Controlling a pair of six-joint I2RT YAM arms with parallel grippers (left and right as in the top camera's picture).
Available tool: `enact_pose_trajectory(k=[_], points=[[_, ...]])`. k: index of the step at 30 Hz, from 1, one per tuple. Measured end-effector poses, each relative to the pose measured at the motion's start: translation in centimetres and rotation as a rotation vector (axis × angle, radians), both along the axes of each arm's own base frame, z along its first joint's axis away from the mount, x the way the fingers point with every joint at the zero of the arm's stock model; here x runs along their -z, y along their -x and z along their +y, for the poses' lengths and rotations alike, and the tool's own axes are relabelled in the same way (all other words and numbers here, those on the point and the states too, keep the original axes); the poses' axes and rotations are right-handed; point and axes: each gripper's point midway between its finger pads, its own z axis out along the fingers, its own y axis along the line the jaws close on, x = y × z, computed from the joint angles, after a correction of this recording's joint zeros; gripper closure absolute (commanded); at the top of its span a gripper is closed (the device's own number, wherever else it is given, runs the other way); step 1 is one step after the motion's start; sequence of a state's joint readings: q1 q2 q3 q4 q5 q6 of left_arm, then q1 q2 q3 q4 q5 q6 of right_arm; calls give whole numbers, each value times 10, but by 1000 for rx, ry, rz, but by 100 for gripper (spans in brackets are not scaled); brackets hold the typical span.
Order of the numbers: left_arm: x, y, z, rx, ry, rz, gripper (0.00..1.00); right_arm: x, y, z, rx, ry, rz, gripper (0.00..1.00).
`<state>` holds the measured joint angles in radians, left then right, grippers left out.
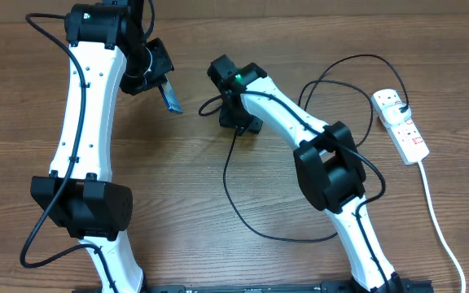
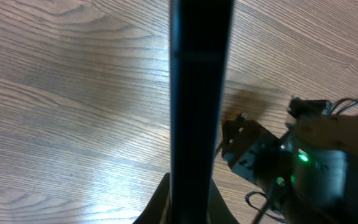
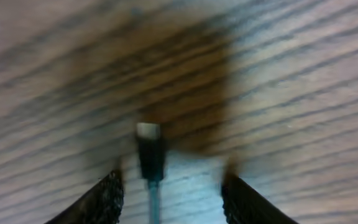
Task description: Plug charger to phone and switch on socket
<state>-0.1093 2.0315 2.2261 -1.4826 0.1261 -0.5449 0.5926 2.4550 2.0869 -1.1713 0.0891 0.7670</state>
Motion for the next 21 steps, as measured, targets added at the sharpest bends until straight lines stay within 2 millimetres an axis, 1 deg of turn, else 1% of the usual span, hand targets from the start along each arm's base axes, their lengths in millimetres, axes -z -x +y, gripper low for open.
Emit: enact_pose_trajectory(k=[12,14,15,19,21], points=[[0,0,0,0,0,0,96,0,0,-1,7,6,-1,75],[0,0,0,0,0,0,96,0,0,0,8,3,-2,76],[0,0,0,0,0,-1,96,0,0,0,8,2,-2,79],[0,0,0,0,0,0,96,0,0,0,10,1,-3,82],[0,0,0,0,0,0,96,0,0,0,10,2,-3,80]])
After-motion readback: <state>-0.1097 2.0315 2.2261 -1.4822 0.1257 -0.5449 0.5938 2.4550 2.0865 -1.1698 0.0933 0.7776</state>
